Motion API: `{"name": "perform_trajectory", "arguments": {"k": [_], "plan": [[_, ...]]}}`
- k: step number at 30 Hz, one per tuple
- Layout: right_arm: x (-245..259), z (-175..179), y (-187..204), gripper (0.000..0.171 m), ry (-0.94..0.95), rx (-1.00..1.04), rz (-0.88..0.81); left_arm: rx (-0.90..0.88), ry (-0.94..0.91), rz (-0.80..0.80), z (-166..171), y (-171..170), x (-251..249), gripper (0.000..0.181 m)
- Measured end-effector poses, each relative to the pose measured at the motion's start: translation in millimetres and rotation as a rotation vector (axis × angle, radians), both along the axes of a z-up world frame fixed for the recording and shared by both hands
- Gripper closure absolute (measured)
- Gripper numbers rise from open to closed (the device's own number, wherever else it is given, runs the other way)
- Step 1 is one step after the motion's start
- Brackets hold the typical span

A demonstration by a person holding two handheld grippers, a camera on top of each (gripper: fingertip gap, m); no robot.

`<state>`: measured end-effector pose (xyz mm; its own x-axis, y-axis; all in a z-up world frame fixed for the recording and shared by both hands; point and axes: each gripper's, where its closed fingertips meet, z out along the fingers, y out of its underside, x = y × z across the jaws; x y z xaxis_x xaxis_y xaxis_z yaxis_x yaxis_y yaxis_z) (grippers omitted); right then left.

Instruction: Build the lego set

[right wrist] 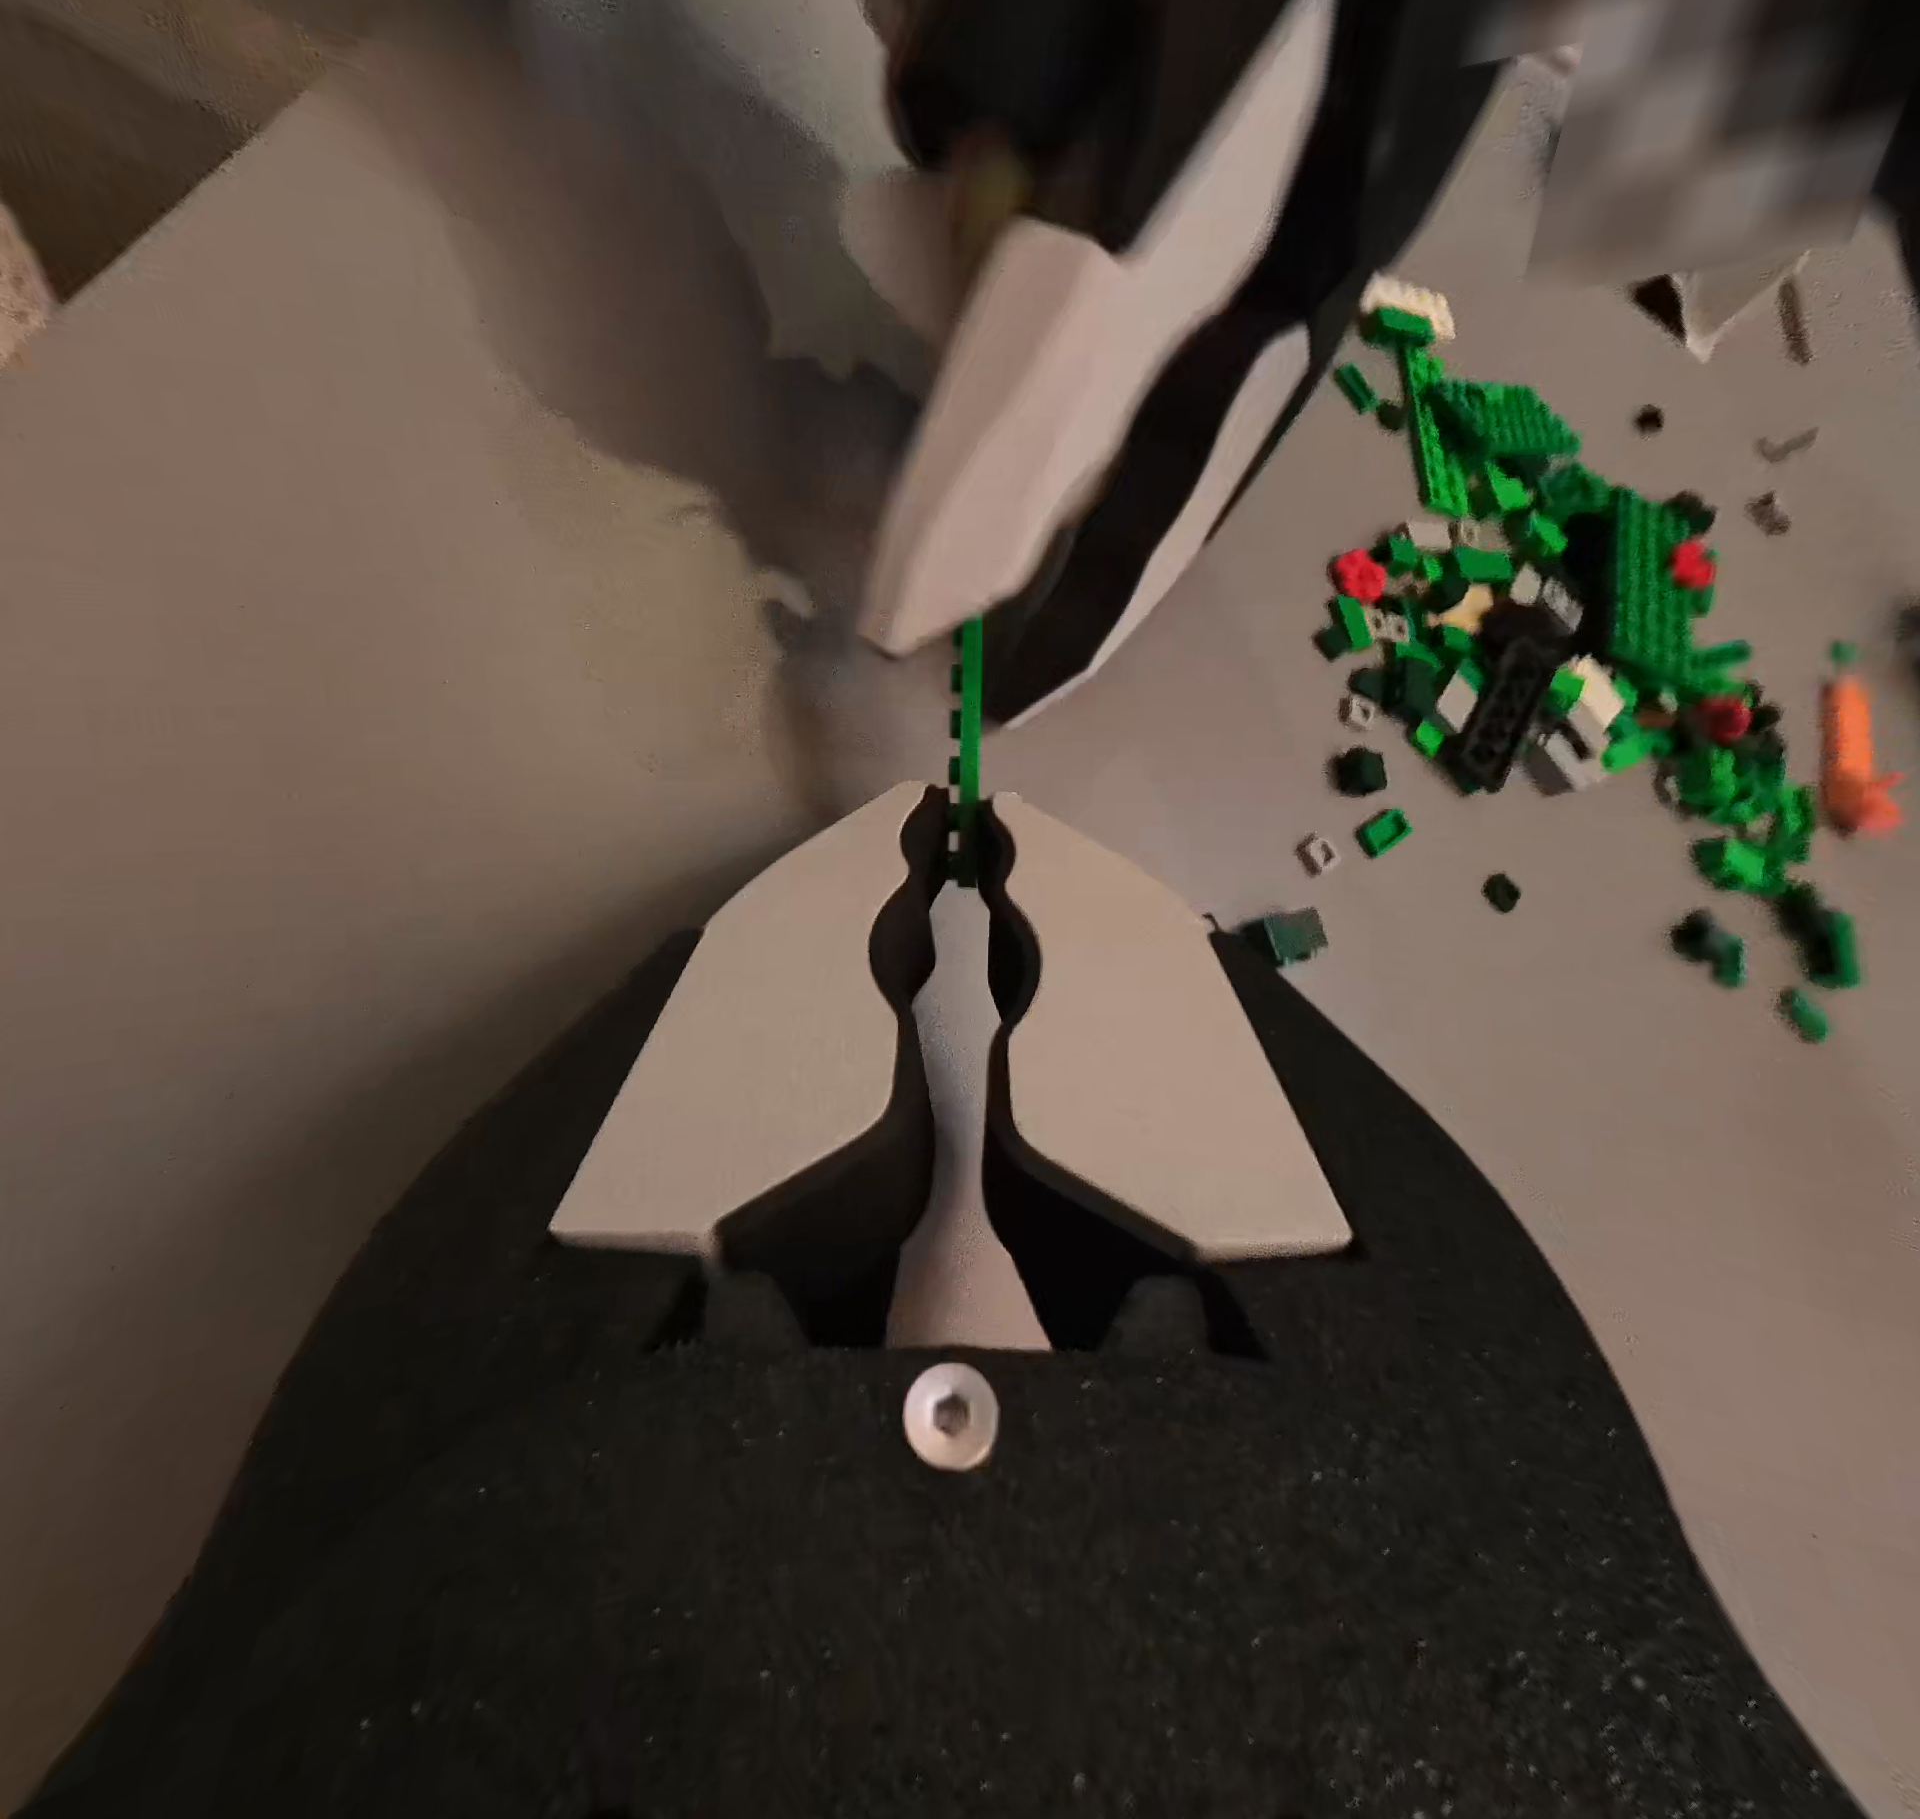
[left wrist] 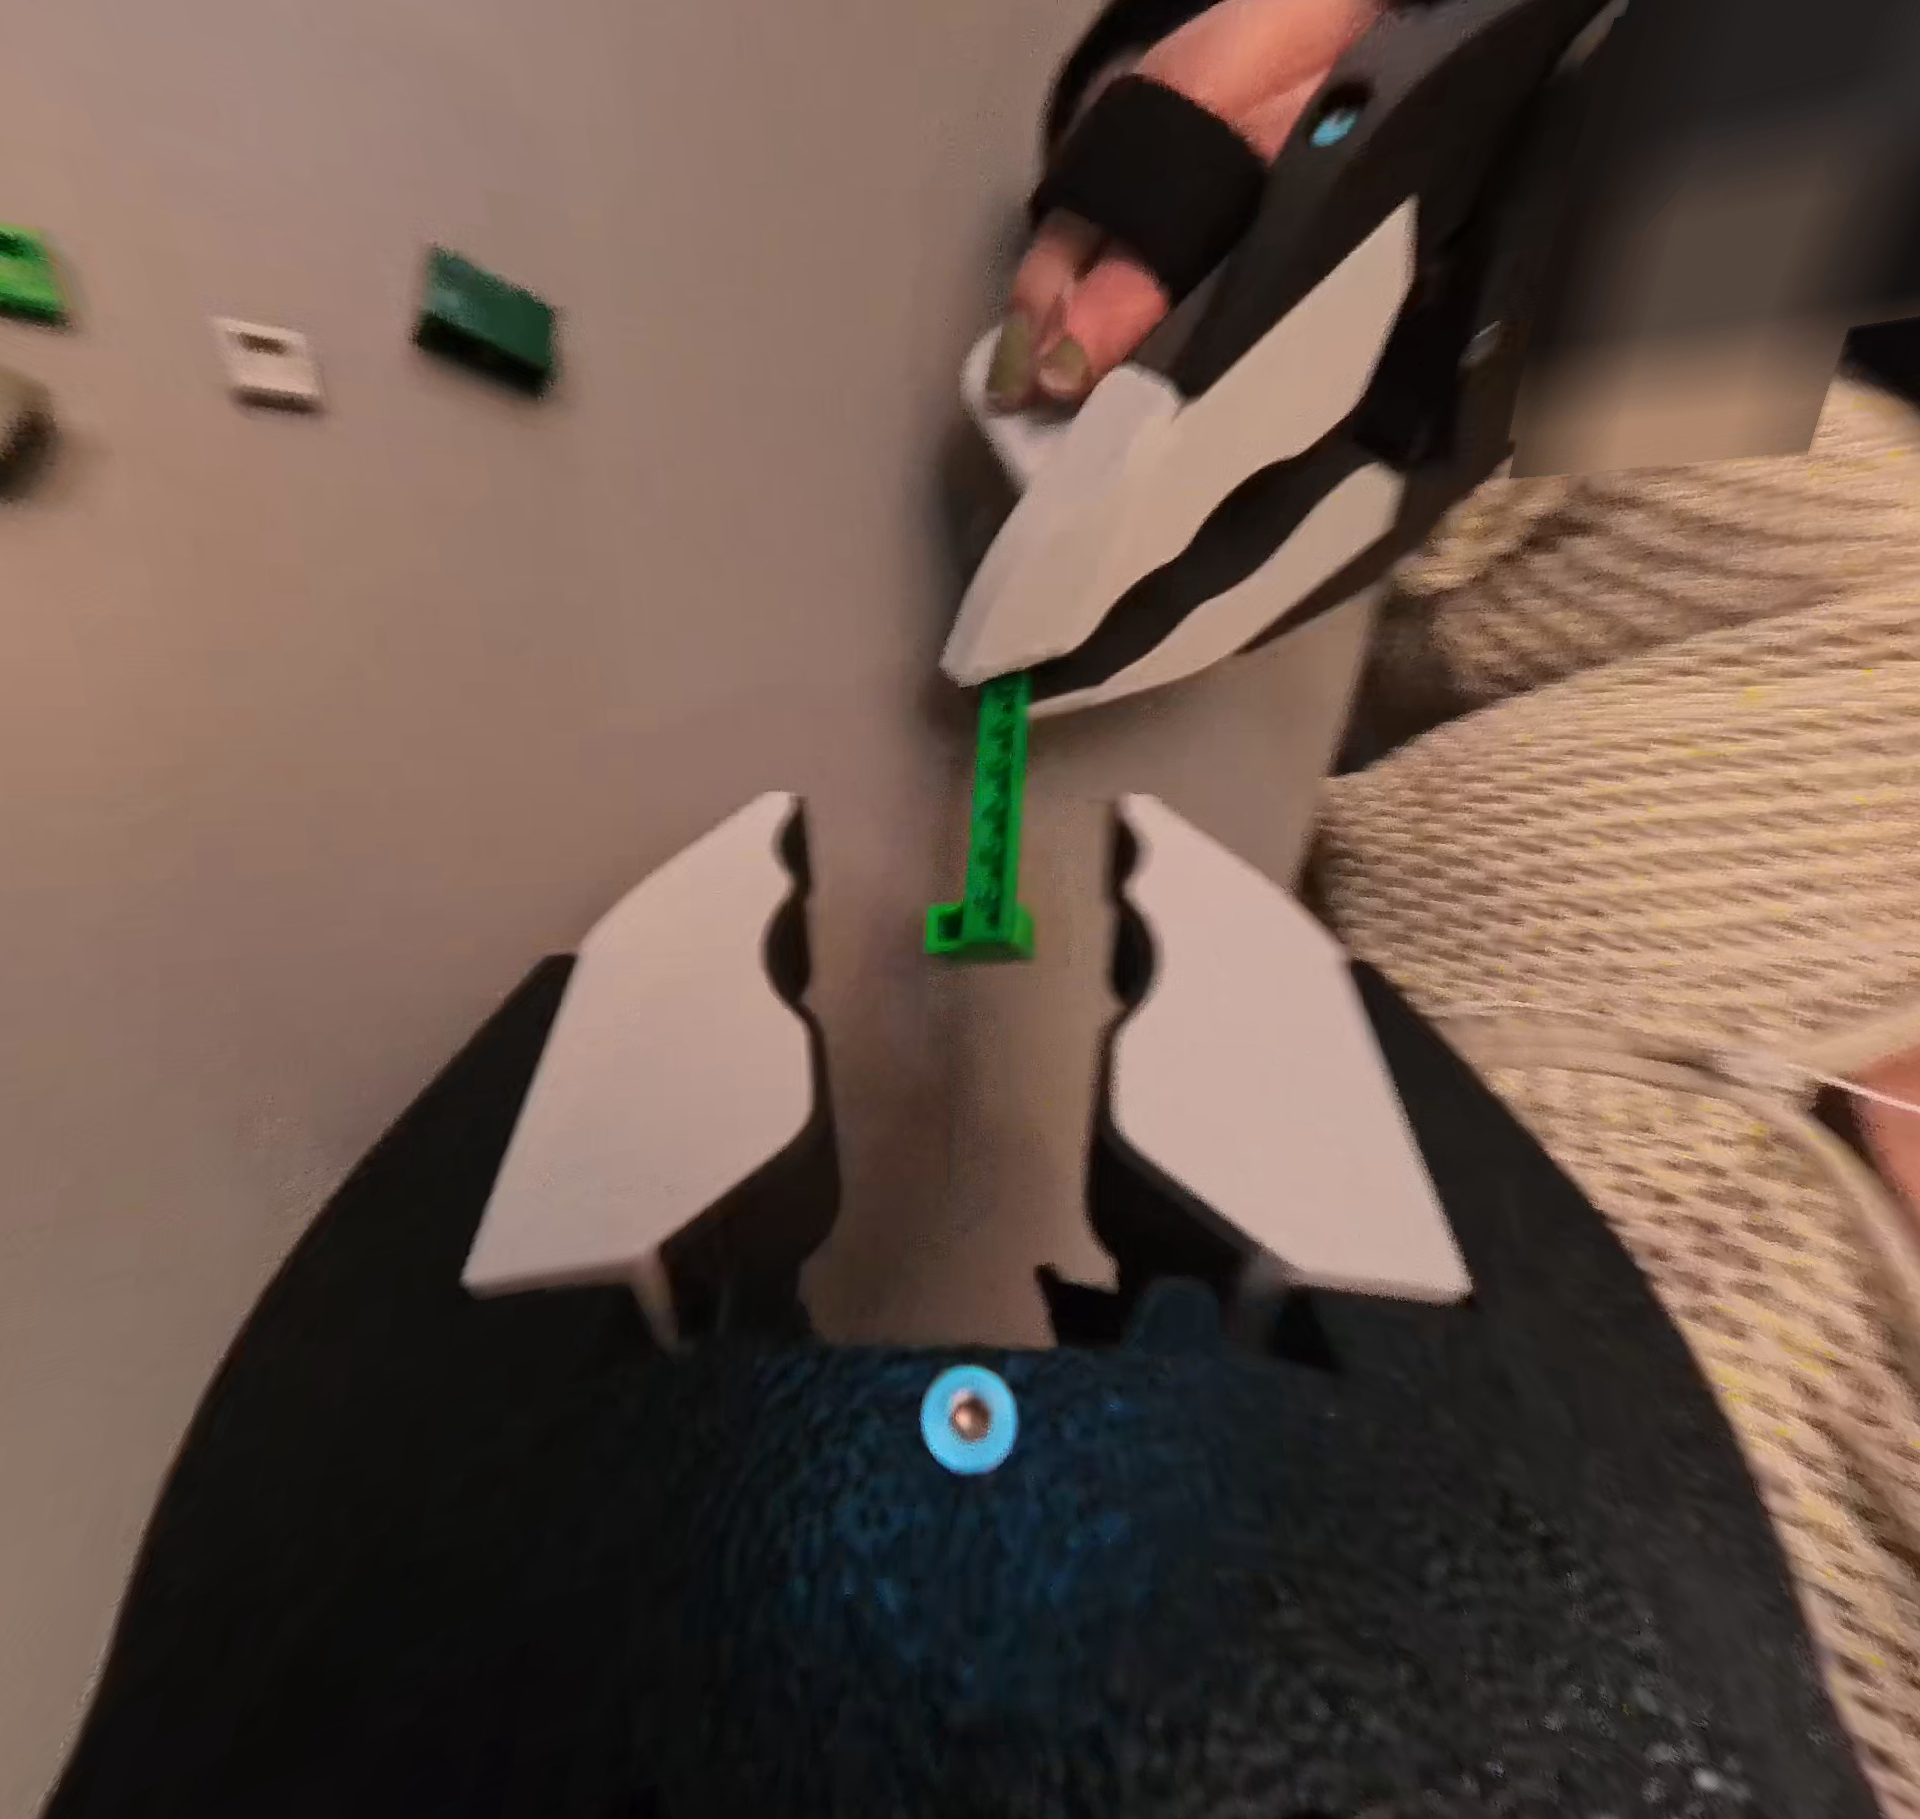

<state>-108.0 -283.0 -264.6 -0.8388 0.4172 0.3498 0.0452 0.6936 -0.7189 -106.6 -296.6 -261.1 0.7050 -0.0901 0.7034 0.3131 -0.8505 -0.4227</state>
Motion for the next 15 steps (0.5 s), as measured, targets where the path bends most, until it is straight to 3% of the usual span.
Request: {"name": "perform_trajectory", "arguments": {"k": [2, 4, 8, 12, 15], "plan": [[-5, 0, 3, 0.166, -0.091, -0.093, -0.065, 0.059, 0.216, 0.019, -2, 0, -11, 0.104], [-7, 1, 3, 0.166, -0.214, -0.202, -0.112, 0.185, 0.537, 0.001, 2, 1, -24, 0.103], [-7, 5, -4, 0.166, -0.406, -0.355, -0.126, 0.439, 1.098, -0.102, 22, 4, -30, 0.121], [-7, 5, -8, 0.166, -0.489, -0.408, -0.111, 0.471, 1.375, -0.282, 13, 3, -23, 0.137], [-6, 5, -9, 0.166, -0.487, -0.397, -0.102, 0.418, 1.486, -0.351, 4, 2, -30, 0.164]]}}
